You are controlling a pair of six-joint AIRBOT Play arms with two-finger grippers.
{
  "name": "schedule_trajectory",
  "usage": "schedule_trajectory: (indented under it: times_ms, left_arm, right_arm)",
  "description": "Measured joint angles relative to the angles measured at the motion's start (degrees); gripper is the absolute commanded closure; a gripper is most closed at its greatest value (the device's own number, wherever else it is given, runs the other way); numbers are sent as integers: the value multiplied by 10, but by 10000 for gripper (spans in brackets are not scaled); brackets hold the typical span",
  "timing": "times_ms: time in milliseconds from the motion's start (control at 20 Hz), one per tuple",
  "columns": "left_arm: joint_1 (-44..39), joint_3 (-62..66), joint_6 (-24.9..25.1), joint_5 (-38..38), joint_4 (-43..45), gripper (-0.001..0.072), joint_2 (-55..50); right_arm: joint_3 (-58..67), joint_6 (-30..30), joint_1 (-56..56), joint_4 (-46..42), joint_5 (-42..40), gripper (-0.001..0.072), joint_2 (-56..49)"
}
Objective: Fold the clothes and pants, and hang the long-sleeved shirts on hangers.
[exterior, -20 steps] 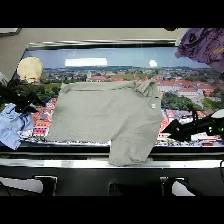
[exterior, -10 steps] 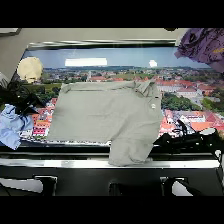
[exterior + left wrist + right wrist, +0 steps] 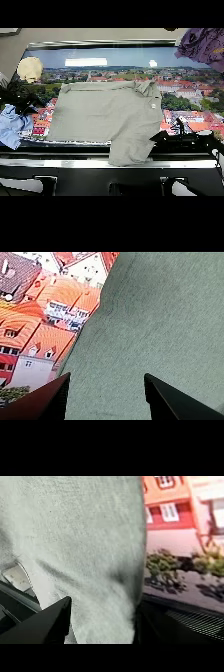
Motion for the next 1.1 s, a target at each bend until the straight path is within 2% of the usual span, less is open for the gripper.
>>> schedule_trajectory:
  times_ms: [50, 100, 150, 300, 350, 550, 650, 900, 1100]
  left_arm:
    - [0, 0, 0, 0, 0, 175, 0]
    - [0, 0, 0, 0, 0, 175, 0]
    - [0, 0, 0, 0, 0, 176, 0]
    - [0, 0, 0, 0, 0, 177, 0]
    - [0, 0, 0, 0, 0, 176, 0]
    - [3, -6, -7, -1, -5, 176, 0]
    - [20, -31, 7, 5, -11, 176, 11]
    - [127, -181, 129, 49, -120, 176, 69]
    - [195, -305, 207, 54, -159, 177, 87]
  right_arm:
    - [-2, -2, 8, 4, 0, 274, -8]
    - [-3, -6, 18, 5, -2, 373, -14]
    - [-4, -6, 27, 4, -7, 427, -19]
    - [-6, -7, 42, -1, -27, 646, -26]
    - [-7, -6, 45, -1, -35, 678, -27]
    - [-6, -5, 50, -3, -39, 678, -25]
    - [-6, -3, 51, -5, -40, 678, -23]
    - [-7, -3, 51, -8, -41, 678, -21]
    - [-6, -1, 51, -10, -34, 678, -21]
